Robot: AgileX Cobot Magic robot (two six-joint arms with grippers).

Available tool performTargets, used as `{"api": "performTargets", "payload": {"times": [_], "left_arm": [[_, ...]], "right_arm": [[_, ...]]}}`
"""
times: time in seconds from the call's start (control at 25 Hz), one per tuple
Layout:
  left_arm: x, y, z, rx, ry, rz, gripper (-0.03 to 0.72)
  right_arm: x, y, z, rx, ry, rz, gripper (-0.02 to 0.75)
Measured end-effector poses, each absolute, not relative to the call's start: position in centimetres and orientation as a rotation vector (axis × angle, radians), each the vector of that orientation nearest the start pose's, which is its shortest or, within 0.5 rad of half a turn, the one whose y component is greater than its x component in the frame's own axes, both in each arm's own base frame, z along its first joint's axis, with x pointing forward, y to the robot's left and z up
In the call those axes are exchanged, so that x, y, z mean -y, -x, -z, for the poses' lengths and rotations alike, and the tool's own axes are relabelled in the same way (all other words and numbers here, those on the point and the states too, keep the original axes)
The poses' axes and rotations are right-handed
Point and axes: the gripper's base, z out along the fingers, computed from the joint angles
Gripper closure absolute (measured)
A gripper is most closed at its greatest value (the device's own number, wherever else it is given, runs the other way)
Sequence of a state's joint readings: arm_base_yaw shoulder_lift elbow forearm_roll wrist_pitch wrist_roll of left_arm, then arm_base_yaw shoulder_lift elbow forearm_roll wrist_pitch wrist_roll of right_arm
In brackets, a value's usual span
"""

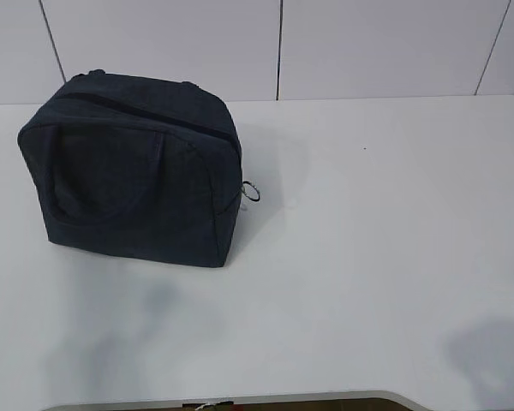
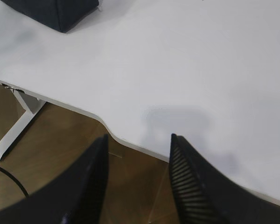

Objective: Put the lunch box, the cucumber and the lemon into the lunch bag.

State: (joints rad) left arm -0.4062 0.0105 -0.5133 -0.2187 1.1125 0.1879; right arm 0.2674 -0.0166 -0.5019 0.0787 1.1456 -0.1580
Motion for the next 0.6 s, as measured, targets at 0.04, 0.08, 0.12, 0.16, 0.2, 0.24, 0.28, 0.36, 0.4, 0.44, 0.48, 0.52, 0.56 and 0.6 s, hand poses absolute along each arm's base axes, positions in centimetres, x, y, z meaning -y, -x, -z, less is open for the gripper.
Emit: {"api": "performTargets", "payload": {"times": [0.04, 0.08, 0.12, 0.16, 0.2, 0.24, 0.28, 0.36, 0.4, 0.44, 0.48, 0.52, 0.56, 0.6], "left_arm": [[1.31, 1.45, -27.85, -2.000, -0.631, 0.396, 0.323], [1.31, 1.45, -27.85, -2.000, -0.631, 0.396, 0.323], [1.31, 1.45, -27.85, -2.000, -0.631, 0.396, 0.323], [1.31, 1.45, -27.85, -2.000, -0.631, 0.396, 0.323], [1.31, 1.45, -27.85, -2.000, -0.632, 0.395, 0.323], [1.31, 1.45, -27.85, -2.000, -0.632, 0.395, 0.323], [1.31, 1.45, -27.85, -2.000, -0.632, 0.395, 0.323], [1.31, 1.45, -27.85, -2.000, -0.632, 0.396, 0.323], [1.31, 1.45, -27.85, -2.000, -0.632, 0.396, 0.323], [1.31, 1.45, -27.85, -2.000, -0.632, 0.396, 0.323], [1.31, 1.45, -27.85, -2.000, -0.632, 0.396, 0.323], [1.33, 1.45, -27.84, -2.000, -0.632, 0.398, 0.323], [1.32, 1.45, -27.84, -2.000, -0.632, 0.398, 0.323], [1.33, 1.45, -27.84, -2.000, -0.630, 0.396, 0.323]], "right_arm": [[-0.32, 1.28, -27.11, -2.063, 0.454, -0.160, 0.384], [-0.32, 1.28, -27.11, -2.063, 0.454, -0.160, 0.384], [-0.32, 1.28, -27.11, -2.063, 0.454, -0.160, 0.384], [-0.32, 1.28, -27.11, -2.063, 0.454, -0.160, 0.384], [-0.32, 1.28, -27.11, -2.063, 0.454, -0.160, 0.384], [-0.32, 1.28, -27.11, -2.063, 0.454, -0.160, 0.384], [-0.32, 1.28, -27.11, -2.063, 0.454, -0.160, 0.384], [-0.32, 1.28, -27.11, -2.063, 0.454, -0.160, 0.384], [-0.31, 1.28, -27.11, -2.063, 0.454, -0.159, 0.384], [-0.31, 1.28, -27.11, -2.063, 0.454, -0.159, 0.384], [-0.31, 1.28, -27.11, -2.063, 0.454, -0.159, 0.384], [-0.31, 1.28, -27.11, -2.063, 0.454, -0.159, 0.384], [-0.31, 1.28, -27.11, -2.063, 0.454, -0.159, 0.384], [-0.32, 1.26, -27.07, -2.064, 0.454, -0.159, 0.384]]}}
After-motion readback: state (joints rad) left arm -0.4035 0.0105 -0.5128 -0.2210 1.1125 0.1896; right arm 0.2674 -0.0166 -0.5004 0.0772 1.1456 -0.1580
